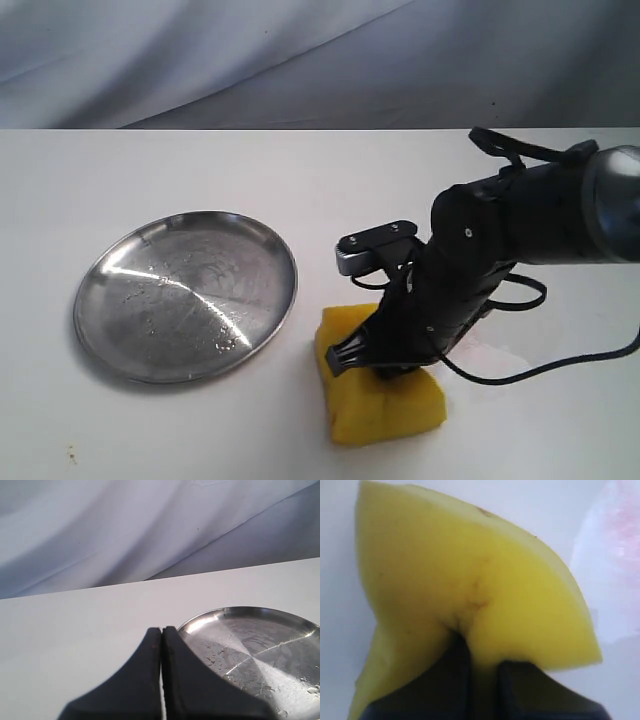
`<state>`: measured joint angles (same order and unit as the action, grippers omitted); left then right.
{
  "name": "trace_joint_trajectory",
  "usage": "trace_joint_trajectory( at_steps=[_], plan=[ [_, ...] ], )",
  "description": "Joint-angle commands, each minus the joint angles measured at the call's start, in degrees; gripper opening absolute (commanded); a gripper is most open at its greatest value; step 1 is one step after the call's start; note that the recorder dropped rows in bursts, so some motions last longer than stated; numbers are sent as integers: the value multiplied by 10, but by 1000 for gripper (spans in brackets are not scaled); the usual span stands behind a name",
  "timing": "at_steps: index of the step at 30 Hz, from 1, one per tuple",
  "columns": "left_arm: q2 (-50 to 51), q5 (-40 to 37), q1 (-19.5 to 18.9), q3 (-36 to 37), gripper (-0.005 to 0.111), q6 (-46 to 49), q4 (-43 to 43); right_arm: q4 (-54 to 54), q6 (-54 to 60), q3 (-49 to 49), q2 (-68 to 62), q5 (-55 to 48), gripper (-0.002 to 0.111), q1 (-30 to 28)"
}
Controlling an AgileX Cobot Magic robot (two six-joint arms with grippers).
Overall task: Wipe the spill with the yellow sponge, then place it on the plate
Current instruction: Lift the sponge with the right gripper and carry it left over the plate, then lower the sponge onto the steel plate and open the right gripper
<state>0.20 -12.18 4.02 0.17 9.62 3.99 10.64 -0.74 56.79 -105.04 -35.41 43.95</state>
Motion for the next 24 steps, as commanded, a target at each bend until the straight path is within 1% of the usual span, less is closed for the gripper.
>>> trace_joint_trajectory(
  at_steps=[1, 3, 6, 10, 15, 18, 24],
  plan=[
    [-2, 4, 0, -2, 0, -5, 0, 102, 45, -7, 52, 48, 0, 24],
    [-2, 4, 0, -2, 0, -5, 0, 133, 59, -4, 84, 79, 0, 25],
    [-2, 4, 0, -2, 0, -5, 0, 142, 64, 30, 108, 88, 0, 26],
    [-2, 4, 0, -2, 0, -5, 0, 145, 64, 121, 94, 78, 0, 26],
    [-2, 4, 0, -2, 0, -5, 0, 158, 63, 226, 26, 69, 0, 26],
    [-2, 4, 0, -2, 0, -5, 0, 180, 63, 287, -29, 43, 0, 28],
    [-2, 4, 0, -2, 0, -5, 0, 183, 61, 397, -147, -15, 0, 40]
  ],
)
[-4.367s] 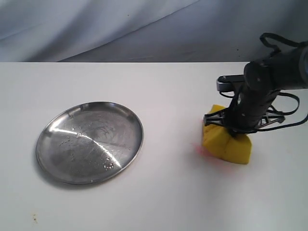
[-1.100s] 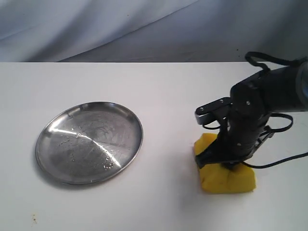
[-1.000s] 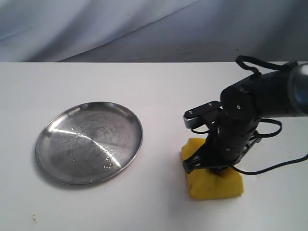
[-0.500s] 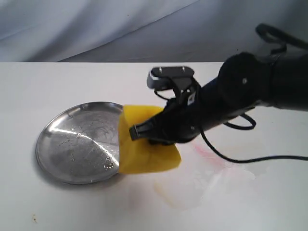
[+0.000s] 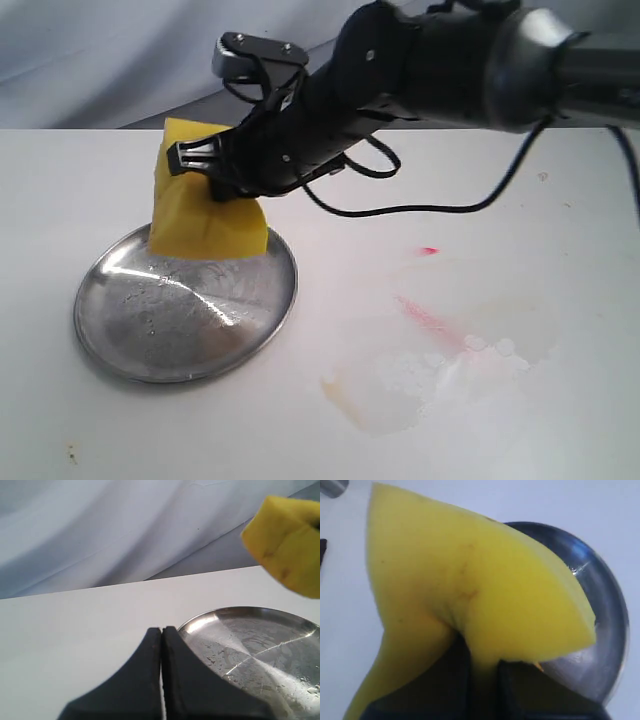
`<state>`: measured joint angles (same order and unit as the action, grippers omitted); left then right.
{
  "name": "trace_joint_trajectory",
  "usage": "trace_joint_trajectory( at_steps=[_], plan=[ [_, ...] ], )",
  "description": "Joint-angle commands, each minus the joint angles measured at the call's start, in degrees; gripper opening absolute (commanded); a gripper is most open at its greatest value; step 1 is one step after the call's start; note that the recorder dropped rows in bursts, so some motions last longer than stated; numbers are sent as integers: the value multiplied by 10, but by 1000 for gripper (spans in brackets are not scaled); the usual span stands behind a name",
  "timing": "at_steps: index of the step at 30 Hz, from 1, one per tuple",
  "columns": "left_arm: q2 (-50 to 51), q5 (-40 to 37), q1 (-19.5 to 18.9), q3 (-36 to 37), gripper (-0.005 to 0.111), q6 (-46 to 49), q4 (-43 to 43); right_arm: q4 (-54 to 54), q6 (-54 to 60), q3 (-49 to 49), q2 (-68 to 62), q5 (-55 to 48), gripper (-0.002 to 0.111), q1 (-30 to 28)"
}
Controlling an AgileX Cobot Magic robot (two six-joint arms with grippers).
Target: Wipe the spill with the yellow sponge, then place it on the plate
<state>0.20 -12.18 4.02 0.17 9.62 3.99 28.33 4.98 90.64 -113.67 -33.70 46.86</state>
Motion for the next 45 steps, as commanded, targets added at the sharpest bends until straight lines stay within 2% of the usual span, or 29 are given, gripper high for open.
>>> trace_joint_trajectory(
  at_steps=[1, 6, 8, 10, 15, 17, 18, 22, 30, 33, 37, 45],
  plan=[
    [-2, 4, 0, -2, 0, -5, 0, 6, 3, 69, -78, -39, 0, 11],
    [-2, 4, 0, -2, 0, -5, 0, -2, 1, 116, -146, -65, 0, 11],
    [-2, 4, 0, -2, 0, -5, 0, -8, 11, 132, -164, -84, 5, 11],
    [-2, 4, 0, -2, 0, -5, 0, -11, 28, 142, -176, -107, 17, 11],
    [-2, 4, 0, -2, 0, -5, 0, -22, 22, 144, -174, -109, 60, 11],
    [-2, 4, 0, -2, 0, -5, 0, -22, 16, 144, -166, -110, 69, 11],
    [-2, 4, 0, -2, 0, -5, 0, -23, 12, 145, -164, -112, 70, 11],
    [-2, 4, 0, -2, 0, -5, 0, -35, -20, 145, -131, -134, 66, 11],
    [-2, 4, 0, -2, 0, -5, 0, -180, -85, 140, -25, -204, 27, 11],
    [-2, 4, 0, -2, 0, -5, 0, -193, -85, 94, 31, -175, 15, 11],
    [-2, 4, 0, -2, 0, -5, 0, -194, -85, -43, 118, -86, 1, 11],
    [-2, 4, 0, -2, 0, -5, 0, -172, -115, -376, 286, 130, 0, 11]
  ],
)
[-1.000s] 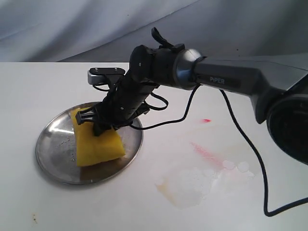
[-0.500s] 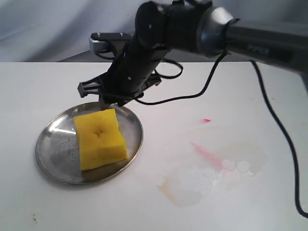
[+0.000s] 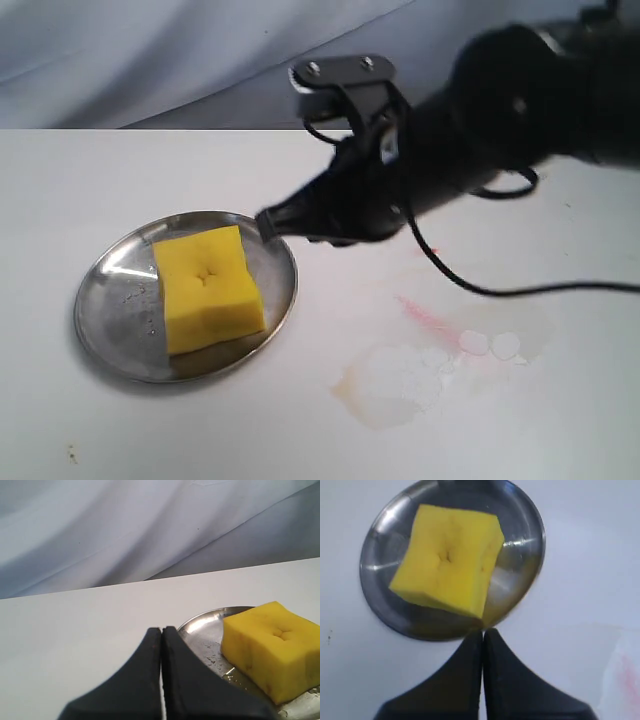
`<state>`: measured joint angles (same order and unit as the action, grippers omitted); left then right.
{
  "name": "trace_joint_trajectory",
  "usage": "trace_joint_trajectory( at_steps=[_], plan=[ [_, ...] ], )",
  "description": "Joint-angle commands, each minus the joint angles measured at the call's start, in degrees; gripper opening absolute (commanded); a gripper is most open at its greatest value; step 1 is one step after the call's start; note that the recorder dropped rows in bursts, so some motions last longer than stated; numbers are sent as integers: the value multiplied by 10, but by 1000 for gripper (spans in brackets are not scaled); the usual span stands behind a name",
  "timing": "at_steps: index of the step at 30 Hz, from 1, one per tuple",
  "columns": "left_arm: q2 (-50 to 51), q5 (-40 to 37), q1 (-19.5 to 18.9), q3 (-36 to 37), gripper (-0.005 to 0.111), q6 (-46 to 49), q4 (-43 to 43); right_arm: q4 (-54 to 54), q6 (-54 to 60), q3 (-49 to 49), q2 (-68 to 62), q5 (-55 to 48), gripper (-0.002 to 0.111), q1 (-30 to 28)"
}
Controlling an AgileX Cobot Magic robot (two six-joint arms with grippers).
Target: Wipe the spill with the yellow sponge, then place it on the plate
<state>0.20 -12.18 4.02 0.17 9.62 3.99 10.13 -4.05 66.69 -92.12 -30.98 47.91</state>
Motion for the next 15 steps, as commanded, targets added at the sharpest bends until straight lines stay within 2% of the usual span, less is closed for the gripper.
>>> trace_joint_trajectory(
  at_steps=[1, 7, 11, 15],
  plan=[
    [-2, 4, 0, -2, 0, -5, 0, 10, -34, -164, 85, 120, 0, 1],
    [-2, 4, 0, -2, 0, -5, 0, 4, -48, -308, 197, 196, 0, -7],
    [-2, 4, 0, -2, 0, -5, 0, 1, -48, -365, 280, 212, 0, -59],
    [-2, 4, 0, -2, 0, -5, 0, -93, -101, -421, 369, 226, 0, -127]
  ],
)
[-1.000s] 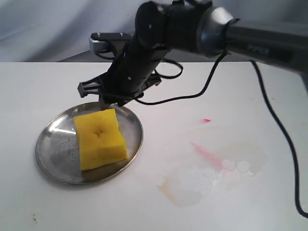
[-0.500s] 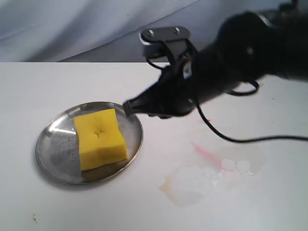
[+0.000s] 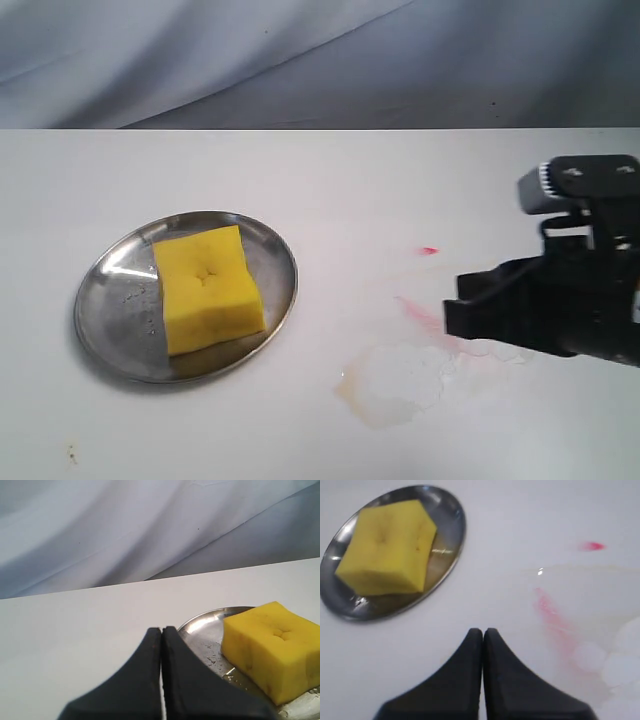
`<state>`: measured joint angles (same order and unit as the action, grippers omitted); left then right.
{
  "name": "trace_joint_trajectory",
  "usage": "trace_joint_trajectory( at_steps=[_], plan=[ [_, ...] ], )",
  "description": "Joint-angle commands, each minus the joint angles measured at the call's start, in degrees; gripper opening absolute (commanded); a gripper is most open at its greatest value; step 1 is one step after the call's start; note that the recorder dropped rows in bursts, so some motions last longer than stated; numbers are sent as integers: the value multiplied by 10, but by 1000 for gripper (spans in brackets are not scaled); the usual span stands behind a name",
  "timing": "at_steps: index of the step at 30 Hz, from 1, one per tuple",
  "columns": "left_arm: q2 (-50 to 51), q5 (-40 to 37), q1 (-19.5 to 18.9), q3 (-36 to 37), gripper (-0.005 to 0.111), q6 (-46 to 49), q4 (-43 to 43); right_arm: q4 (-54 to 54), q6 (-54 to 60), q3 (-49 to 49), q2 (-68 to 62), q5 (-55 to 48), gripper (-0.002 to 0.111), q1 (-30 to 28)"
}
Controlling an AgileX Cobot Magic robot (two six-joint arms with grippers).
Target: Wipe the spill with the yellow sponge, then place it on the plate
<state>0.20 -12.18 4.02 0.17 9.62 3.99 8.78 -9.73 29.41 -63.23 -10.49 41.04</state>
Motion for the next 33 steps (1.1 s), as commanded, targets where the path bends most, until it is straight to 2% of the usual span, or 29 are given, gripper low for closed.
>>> trace_joint_trajectory(
  at_steps=[1, 4, 9, 14, 19, 27, 33],
  plan=[
    [-2, 4, 0, -2, 0, -5, 0, -88, -49, -62, 99, 23, 0, -78],
    [-2, 4, 0, -2, 0, -5, 0, -98, -55, -106, 169, 36, 0, -141],
    [-2, 4, 0, -2, 0, -5, 0, -129, -55, -182, 276, 128, 0, -211],
    [-2, 4, 0, -2, 0, -5, 0, -144, -55, -232, 368, 148, 0, -238],
    [-2, 4, 0, -2, 0, -5, 0, -165, -43, -294, 467, 227, 0, -239],
    [-2, 4, 0, -2, 0, -5, 0, -180, 12, -294, 625, 110, 0, -241],
    [-2, 4, 0, -2, 0, -5, 0, -186, -25, -294, 632, 67, 0, -294]
  ],
)
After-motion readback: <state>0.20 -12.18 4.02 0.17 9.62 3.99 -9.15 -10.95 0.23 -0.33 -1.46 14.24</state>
